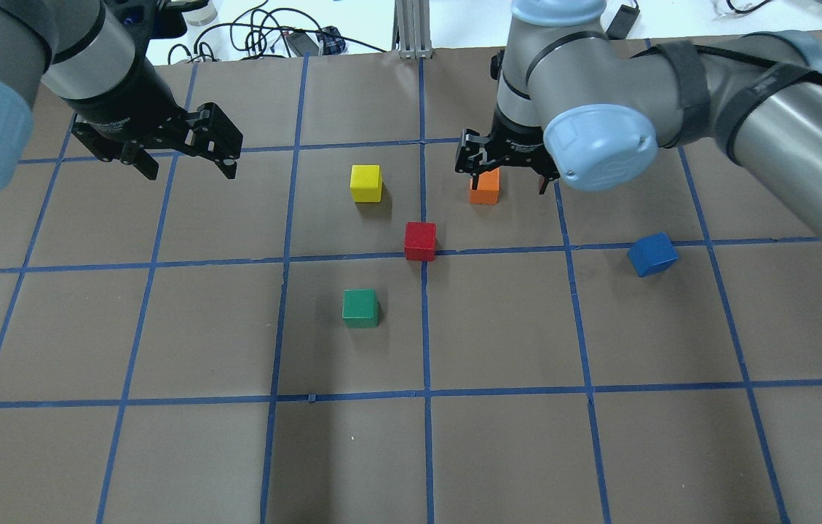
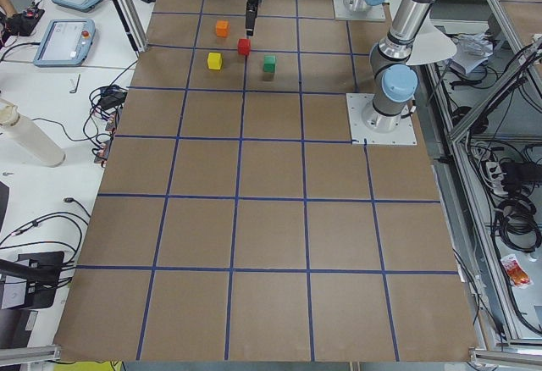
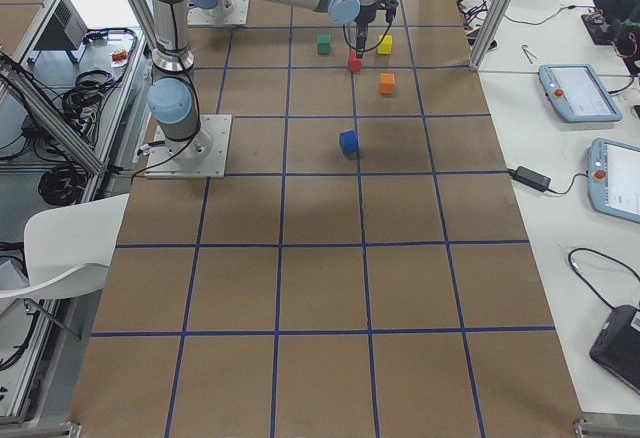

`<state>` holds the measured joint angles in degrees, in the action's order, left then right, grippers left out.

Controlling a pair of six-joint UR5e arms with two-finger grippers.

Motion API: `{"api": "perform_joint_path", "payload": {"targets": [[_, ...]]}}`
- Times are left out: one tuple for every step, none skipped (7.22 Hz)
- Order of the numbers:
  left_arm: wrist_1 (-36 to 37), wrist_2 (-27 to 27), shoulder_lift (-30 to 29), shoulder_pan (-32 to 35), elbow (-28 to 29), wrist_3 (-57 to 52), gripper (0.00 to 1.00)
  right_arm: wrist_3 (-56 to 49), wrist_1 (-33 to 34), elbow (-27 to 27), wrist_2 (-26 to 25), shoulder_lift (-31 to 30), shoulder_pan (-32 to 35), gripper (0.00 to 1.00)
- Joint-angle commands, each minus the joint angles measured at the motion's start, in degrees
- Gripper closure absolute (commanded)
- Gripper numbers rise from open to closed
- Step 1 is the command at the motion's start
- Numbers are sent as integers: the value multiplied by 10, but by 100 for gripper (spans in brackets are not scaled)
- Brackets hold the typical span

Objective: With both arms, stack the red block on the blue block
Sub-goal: 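Lower the right gripper onto the red cube and close it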

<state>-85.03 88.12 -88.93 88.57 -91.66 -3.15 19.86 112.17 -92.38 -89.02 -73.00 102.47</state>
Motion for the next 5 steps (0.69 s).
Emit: {"api": "perform_joint_path", "payload": {"targets": [[-71, 14, -18, -1, 58, 32, 0, 25, 38, 4, 3, 38, 36, 0], [-81, 19, -14, -1, 61, 32, 0, 25, 84, 4, 6, 57, 50, 0], [-100, 19, -7, 0, 61, 36, 0, 45, 95, 4, 6, 75, 63, 0], [-106, 20, -17, 0, 73, 55, 0, 74, 111, 4, 7, 86, 66, 0], [-102, 34, -19, 1, 71, 53, 0, 76, 131, 4, 9, 101, 66, 0]]}}
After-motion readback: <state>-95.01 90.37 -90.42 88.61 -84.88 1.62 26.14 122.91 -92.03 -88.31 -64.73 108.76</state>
